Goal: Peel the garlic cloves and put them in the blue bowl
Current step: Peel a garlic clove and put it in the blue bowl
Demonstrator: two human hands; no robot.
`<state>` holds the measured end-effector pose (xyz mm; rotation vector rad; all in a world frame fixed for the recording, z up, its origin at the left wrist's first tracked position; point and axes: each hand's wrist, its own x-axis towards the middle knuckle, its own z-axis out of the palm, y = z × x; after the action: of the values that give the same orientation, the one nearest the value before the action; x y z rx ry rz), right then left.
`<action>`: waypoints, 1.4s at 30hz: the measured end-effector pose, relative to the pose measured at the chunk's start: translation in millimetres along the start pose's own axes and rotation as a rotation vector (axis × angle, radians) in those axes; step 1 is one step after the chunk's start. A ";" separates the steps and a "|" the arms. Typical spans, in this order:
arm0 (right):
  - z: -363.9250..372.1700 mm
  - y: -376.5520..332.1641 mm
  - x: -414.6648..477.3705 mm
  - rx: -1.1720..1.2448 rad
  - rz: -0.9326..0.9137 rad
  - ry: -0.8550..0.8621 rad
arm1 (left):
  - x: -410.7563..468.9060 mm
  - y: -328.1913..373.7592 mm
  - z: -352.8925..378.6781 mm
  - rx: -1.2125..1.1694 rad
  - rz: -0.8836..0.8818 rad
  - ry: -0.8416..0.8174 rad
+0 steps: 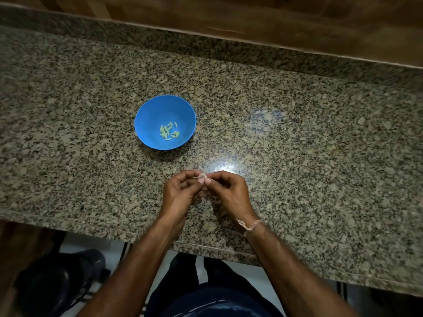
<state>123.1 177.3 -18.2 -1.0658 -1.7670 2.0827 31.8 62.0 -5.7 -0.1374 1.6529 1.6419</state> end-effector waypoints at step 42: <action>2.1 13.1 -14.7 -1.093 -0.335 0.026 | -16.6 -51.7 -4.2 0.962 0.428 0.200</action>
<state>136.0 163.7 -24.6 -0.8435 -2.8697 0.8162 71.2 42.9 -38.0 0.5821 2.5732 0.9456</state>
